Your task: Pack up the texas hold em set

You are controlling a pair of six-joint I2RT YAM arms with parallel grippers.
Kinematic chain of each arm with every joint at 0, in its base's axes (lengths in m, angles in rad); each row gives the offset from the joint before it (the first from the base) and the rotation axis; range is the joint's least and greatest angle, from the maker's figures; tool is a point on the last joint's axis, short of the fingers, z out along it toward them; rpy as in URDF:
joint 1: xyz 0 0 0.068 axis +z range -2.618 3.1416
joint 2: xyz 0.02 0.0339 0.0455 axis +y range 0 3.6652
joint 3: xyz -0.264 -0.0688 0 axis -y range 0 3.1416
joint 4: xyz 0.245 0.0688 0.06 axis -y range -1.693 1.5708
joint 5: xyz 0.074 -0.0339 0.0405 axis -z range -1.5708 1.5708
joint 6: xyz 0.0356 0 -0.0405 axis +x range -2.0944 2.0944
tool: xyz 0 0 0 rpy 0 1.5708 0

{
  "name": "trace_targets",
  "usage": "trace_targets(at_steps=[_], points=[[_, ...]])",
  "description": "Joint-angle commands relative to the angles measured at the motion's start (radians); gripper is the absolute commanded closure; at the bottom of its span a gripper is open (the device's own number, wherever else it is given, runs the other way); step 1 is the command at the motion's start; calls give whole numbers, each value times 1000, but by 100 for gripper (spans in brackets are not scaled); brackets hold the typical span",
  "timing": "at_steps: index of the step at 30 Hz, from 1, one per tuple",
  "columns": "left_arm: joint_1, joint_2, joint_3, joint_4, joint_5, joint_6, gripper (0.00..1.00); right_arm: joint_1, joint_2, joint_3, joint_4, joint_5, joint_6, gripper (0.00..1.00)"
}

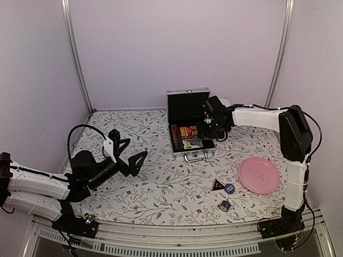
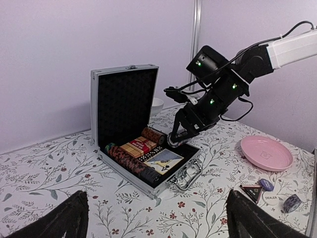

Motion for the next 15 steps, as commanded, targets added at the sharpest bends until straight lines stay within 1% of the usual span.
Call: trace_targets(at_steps=[1, 8, 11, 15], points=[[14, -14, -14, -7, -14, -14, 3, 17, 51, 67, 50, -74, -68, 49], [13, -20, -20, -12, -18, -22, 3, 21, 101, 106, 50, -82, -131, 47], [13, -20, -21, -14, -20, -27, 3, 21, 111, 113, 50, -81, -201, 45], [14, -20, -22, -18, -21, -33, 3, 5, 107, 114, 35, -77, -383, 42]])
